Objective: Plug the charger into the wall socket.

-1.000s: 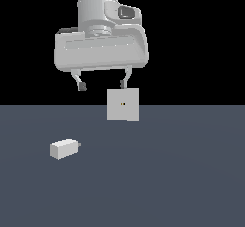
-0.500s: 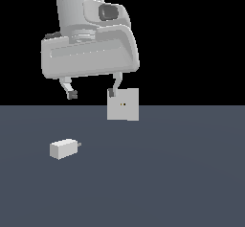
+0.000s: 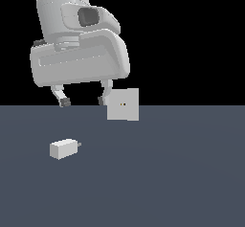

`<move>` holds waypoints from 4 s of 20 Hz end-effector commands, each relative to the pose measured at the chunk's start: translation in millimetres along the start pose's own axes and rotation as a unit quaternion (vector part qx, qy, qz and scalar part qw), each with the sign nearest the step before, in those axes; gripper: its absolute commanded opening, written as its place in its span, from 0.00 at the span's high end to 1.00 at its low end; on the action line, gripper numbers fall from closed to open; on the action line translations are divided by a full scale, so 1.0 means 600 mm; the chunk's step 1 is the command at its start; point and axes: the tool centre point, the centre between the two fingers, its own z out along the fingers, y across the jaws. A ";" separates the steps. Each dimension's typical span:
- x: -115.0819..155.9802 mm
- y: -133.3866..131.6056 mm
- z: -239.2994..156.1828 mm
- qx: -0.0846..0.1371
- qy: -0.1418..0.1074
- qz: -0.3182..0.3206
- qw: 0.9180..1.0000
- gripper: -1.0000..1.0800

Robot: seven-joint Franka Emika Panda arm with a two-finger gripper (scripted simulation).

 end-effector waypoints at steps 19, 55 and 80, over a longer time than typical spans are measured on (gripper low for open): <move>-0.033 -0.045 0.045 -0.021 0.075 0.092 0.993 0.04; -0.063 -0.062 0.145 -0.029 0.096 0.122 0.987 1.00; -0.019 -0.014 0.117 -0.008 0.099 0.064 0.993 1.00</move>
